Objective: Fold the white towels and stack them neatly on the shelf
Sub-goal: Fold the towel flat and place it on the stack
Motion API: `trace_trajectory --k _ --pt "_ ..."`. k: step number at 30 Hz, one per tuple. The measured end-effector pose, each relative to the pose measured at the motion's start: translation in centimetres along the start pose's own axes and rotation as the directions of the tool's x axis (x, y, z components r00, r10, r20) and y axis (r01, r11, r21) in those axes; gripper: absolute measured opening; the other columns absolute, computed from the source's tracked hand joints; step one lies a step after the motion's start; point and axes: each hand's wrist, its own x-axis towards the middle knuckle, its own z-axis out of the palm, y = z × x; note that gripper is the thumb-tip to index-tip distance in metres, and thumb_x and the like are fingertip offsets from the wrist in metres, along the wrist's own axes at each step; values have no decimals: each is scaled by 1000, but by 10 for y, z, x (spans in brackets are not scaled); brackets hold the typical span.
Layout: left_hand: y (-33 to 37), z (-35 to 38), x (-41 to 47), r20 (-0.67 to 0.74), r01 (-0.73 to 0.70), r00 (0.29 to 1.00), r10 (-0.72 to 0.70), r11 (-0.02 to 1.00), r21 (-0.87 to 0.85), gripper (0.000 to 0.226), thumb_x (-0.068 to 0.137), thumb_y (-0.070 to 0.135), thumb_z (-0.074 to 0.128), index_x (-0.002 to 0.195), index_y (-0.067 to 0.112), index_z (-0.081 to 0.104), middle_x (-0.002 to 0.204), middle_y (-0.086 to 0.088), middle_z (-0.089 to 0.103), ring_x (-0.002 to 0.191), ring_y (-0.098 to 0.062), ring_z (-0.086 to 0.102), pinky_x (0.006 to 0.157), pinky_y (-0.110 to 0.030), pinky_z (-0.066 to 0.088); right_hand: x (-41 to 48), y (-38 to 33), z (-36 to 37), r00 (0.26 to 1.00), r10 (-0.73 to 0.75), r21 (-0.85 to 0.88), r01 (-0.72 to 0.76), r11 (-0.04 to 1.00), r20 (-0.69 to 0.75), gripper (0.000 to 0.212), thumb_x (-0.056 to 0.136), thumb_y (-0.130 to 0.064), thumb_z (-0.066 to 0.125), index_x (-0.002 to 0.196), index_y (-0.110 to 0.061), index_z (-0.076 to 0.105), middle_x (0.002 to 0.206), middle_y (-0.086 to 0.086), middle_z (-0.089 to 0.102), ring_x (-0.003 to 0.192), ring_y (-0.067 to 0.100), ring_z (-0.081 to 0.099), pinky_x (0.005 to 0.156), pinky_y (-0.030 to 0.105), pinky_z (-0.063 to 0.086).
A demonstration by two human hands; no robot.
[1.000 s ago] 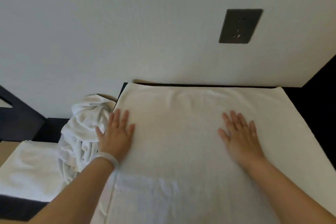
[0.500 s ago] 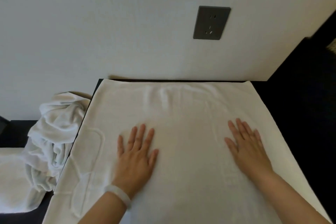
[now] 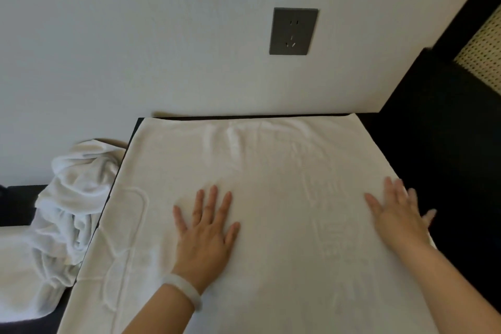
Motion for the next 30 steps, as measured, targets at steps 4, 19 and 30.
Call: trace_trajectory --k 4,19,30 --pt "-1 -2 -8 -36 2 999 -2 1000 2 65 99 61 10 152 30 30 159 -4 28 145 -32 25 109 -65 16 -35 -27 -4 976 -213 -26 212 977 -40 74 92 -64 8 156 -29 -6 164 -6 -12 150 18 -16 118 57 -10" --pt "-49 -24 78 141 154 978 -152 988 -9 70 88 74 2 150 46 -14 160 12 -23 148 -29 -19 111 -70 -4 18 -102 7 919 -375 -72 385 920 120 64 97 -64 13 154 -44 -8 162 -14 -19 149 20 -20 113 66 -10" --pt "-5 -2 4 19 -115 993 115 993 -18 63 97 61 15 154 35 22 162 2 18 149 -28 16 111 -67 14 -72 -123 56 736 -676 -76 673 736 -31 66 94 -55 27 151 -23 37 158 3 33 145 22 32 117 46 13"
